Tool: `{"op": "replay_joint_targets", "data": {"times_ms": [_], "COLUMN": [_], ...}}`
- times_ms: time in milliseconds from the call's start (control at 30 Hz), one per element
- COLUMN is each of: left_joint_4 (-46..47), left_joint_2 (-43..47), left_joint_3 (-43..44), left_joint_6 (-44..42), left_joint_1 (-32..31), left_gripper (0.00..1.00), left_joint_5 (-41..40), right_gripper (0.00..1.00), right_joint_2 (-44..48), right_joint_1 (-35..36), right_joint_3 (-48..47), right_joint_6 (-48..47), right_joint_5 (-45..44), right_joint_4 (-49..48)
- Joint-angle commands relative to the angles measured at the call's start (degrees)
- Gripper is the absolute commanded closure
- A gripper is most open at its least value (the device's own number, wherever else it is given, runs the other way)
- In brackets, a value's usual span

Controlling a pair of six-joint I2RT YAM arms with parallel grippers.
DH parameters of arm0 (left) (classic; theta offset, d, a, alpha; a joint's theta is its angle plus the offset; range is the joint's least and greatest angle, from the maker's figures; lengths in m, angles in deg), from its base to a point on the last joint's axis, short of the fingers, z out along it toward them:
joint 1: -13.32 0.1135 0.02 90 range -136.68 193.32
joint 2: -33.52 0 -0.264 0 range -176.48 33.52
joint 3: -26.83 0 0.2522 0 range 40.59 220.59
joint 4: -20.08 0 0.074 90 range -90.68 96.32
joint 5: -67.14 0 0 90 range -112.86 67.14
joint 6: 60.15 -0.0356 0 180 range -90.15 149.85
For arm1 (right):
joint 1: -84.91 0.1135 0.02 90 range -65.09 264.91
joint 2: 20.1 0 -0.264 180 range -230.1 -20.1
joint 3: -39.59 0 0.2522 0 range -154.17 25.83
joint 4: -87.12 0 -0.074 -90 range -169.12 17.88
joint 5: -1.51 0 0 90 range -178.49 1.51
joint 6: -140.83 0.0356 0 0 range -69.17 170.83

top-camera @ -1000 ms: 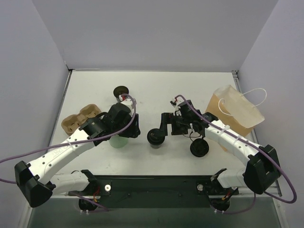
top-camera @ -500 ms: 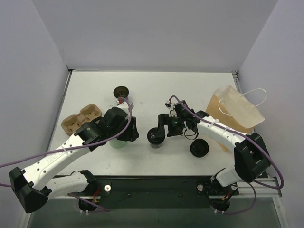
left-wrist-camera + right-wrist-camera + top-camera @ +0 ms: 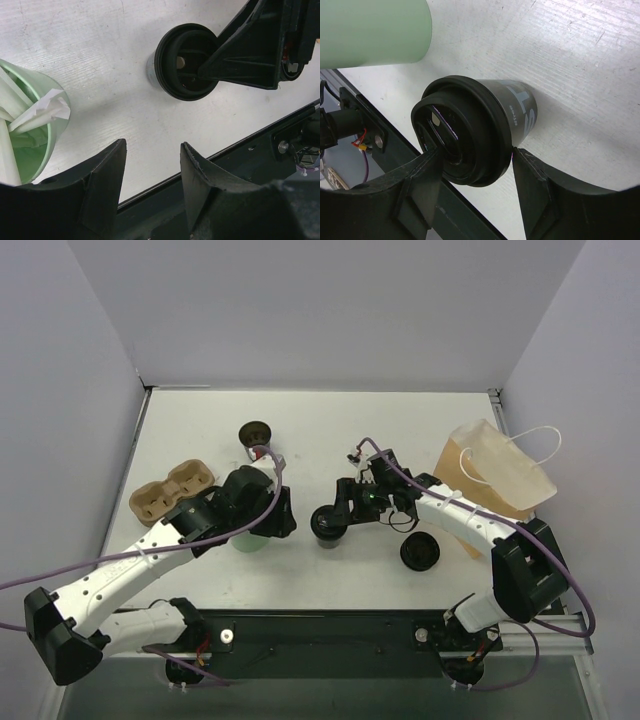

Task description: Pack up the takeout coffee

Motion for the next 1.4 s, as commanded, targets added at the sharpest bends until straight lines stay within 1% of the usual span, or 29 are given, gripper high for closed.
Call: {"op": "replay_joint_targets", "data": {"times_ms": [0,67,100,233,300,467,767,967,1067,1100,1167,1200,1367], "left_joint_4": [2.68,2.07,2.07,2.68,2.77,3.21,4.70,6.19,8.12,8.48,9.97,10.50,16.21], "left_joint_2": [-2.72,-4.83,-5.27,-6.86,-7.65,-9.14,-9.76,-9.76,-10.29,-10.46,-11.25,-11.60,-13.36], "left_joint_3": [3.52,5.01,5.28,5.90,6.16,6.42,4.67,3.18,2.38,2.12,1.77,1.42,-0.52], "left_joint_6": [-1.35,-1.18,-1.00,-0.21,0.32,1.20,2.34,2.69,2.60,2.60,2.78,3.04,5.32], "left_joint_1": [-0.28,-0.28,-0.19,-0.37,-0.28,-0.28,-0.28,-0.37,-0.37,-0.28,-0.37,-0.37,-0.46], "left_gripper": [0.43,0.43,0.43,0.43,0.43,0.44,0.45,0.45,0.45,0.45,0.45,0.44,0.38], "left_joint_5": [-0.73,-0.74,-0.82,-1.17,-1.35,-1.79,-1.44,-0.39,0.93,1.11,1.72,1.99,2.69], "right_gripper": [0.43,0.37,0.31,0.24,0.23,0.23,0.30,0.33,0.39,0.42,0.44,0.47,0.51], "right_joint_2": [0.48,1.62,1.98,3.21,2.78,1.90,-3.29,-6.10,-6.63,-6.63,-6.28,-6.19,-4.26], "right_joint_1": [-0.49,-0.49,-0.49,-0.58,-0.76,-1.46,-2.52,-2.60,-2.60,-2.60,-2.60,-2.60,-2.52], "right_joint_3": [1.12,0.86,0.68,-1.34,-3.18,-5.56,-9.69,-10.40,-9.44,-8.99,-8.29,-7.50,-4.60], "right_joint_6": [-0.28,0.77,1.04,1.05,-0.09,-1.68,-5.46,-6.60,-6.78,-6.34,-5.90,-5.20,-2.65], "right_joint_5": [0.35,0.88,0.88,1.23,1.32,1.32,5.97,5.71,5.19,5.10,5.10,4.84,4.74], "right_joint_4": [-0.17,-0.08,-0.08,2.10,3.77,6.59,10.02,10.20,9.59,9.15,8.09,7.31,4.05]}}
